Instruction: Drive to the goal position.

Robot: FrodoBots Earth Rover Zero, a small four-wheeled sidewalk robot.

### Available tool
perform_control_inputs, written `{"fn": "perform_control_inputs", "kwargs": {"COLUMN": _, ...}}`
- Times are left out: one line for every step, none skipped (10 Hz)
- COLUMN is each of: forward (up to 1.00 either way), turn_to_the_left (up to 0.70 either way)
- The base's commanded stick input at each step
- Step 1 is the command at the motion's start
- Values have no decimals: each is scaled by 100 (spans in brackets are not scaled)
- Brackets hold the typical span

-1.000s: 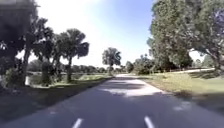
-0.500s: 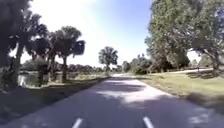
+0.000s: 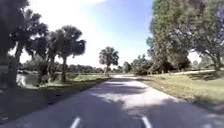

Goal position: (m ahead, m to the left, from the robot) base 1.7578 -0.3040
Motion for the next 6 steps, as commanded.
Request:
{"fn": "perform_control_inputs", "kwargs": {"forward": 85, "turn_to_the_left": 0}}
{"fn": "perform_control_inputs", "kwargs": {"forward": 85, "turn_to_the_left": 0}}
{"fn": "perform_control_inputs", "kwargs": {"forward": 85, "turn_to_the_left": 0}}
{"fn": "perform_control_inputs", "kwargs": {"forward": 85, "turn_to_the_left": 0}}
{"fn": "perform_control_inputs", "kwargs": {"forward": 85, "turn_to_the_left": 0}}
{"fn": "perform_control_inputs", "kwargs": {"forward": 85, "turn_to_the_left": 0}}
